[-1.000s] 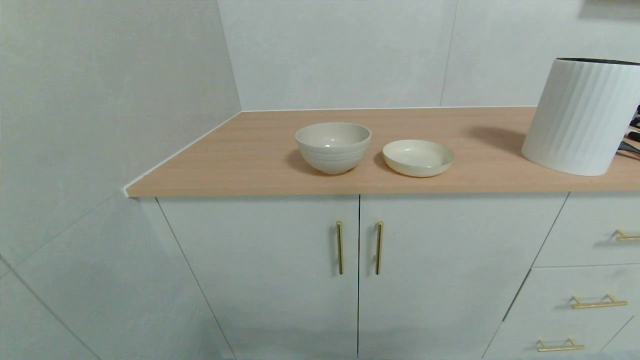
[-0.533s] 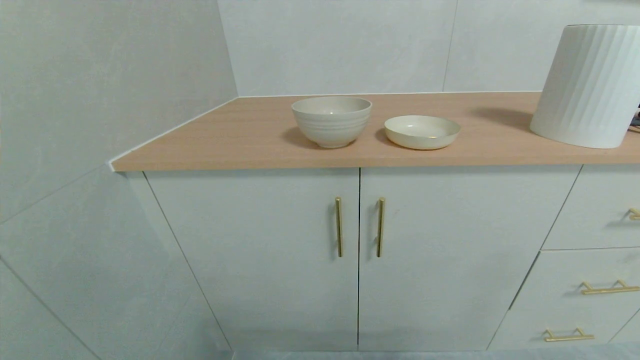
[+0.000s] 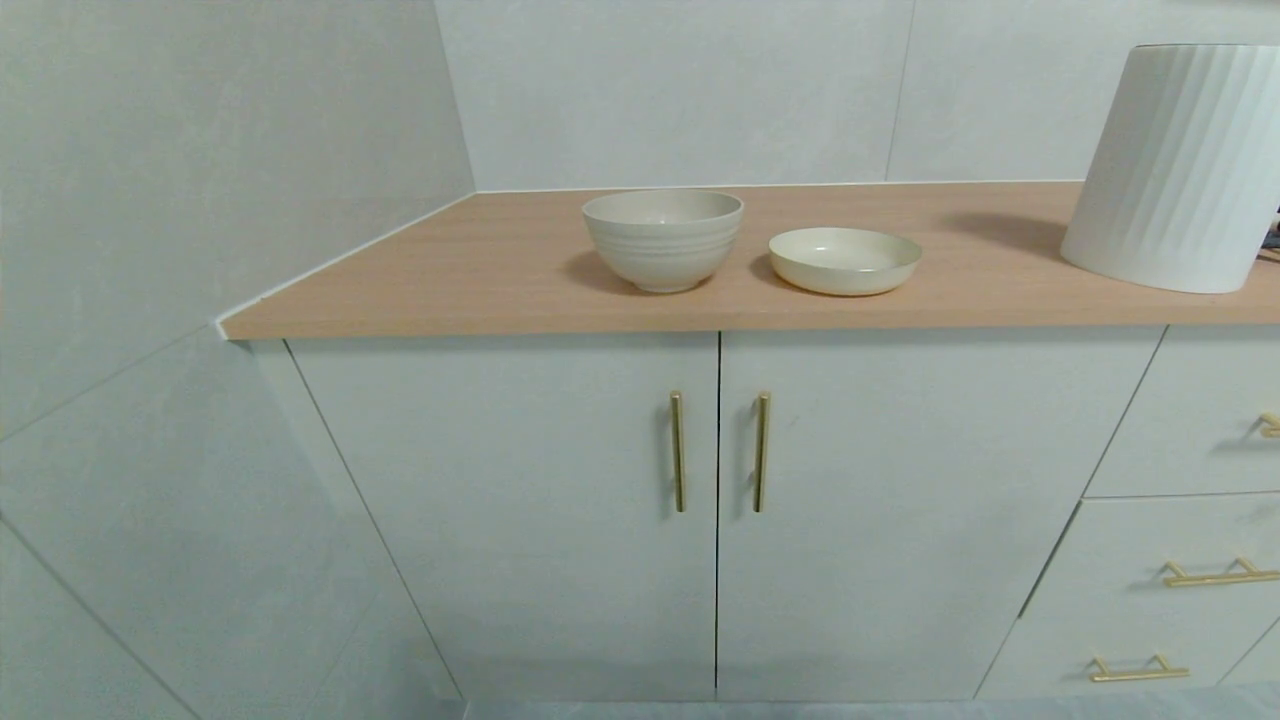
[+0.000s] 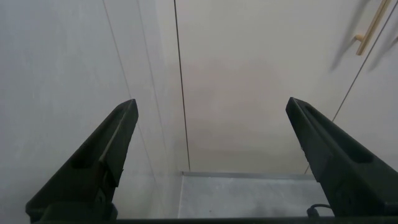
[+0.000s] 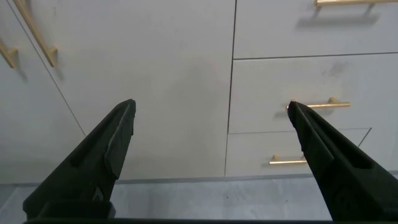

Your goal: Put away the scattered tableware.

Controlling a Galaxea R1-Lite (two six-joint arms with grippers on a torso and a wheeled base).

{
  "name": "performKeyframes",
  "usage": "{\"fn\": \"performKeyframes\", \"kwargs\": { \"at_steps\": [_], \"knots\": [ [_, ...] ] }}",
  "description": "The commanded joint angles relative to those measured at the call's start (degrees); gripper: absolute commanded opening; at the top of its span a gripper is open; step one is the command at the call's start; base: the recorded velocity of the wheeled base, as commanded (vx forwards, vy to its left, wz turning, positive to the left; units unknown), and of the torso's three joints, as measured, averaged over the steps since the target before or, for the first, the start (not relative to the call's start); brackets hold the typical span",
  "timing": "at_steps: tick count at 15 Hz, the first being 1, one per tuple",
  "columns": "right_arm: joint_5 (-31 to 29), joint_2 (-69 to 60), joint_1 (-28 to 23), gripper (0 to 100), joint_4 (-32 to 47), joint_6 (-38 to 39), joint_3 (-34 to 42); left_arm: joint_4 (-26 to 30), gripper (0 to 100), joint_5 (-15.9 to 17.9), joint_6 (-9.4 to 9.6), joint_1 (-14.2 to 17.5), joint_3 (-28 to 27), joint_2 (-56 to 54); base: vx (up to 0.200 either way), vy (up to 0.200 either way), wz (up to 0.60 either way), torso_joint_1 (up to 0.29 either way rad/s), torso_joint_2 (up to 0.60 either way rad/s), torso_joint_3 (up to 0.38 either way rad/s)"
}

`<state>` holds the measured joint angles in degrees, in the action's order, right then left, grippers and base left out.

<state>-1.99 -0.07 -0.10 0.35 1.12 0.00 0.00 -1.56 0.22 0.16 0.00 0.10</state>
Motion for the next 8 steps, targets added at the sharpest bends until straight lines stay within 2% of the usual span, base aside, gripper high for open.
{"fn": "performKeyframes", "kwargs": {
  "at_steps": [1, 2, 3, 5, 6, 8],
  "knots": [
    [0.05, 0.07, 0.01, 100, -0.44, 0.20, -0.18, 0.00, 100, -0.02, 0.04, 0.02, 0.00, -0.01, 0.000, 0.000, 0.00, 0.000, 0.00, 0.000],
    [1.11, 0.07, 0.01, 100, -2.38, 0.55, -2.11, 0.00, 100, -0.02, -0.04, 0.02, 0.00, -0.01, 0.000, 0.000, 0.00, 0.000, 0.00, 0.000],
    [5.15, 0.42, 0.10, 100, -2.81, 1.87, -5.63, 0.00, 100, -0.02, 0.04, 0.02, 0.00, -0.01, 0.000, 0.000, 0.00, 0.000, 0.00, 0.000],
    [10.51, 3.59, 0.27, 100, -1.32, 2.04, -5.89, 0.00, 100, -0.02, 0.04, 0.02, 0.00, -0.01, 0.000, 0.000, 0.00, 0.000, 0.00, 0.000],
    [14.64, 8.86, 0.45, 100, -1.06, 2.04, -6.77, 0.00, 100, -0.02, 0.04, 0.02, 0.00, -0.01, 0.000, 0.000, 0.00, 0.000, 0.00, 0.000],
    [19.13, 17.65, 0.71, 100, -1.14, 1.95, -9.49, 0.00, 100, -0.02, 0.04, 0.02, 0.00, -0.01, 0.000, 0.000, 0.00, 0.000, 0.00, 0.000]
  ]
}}
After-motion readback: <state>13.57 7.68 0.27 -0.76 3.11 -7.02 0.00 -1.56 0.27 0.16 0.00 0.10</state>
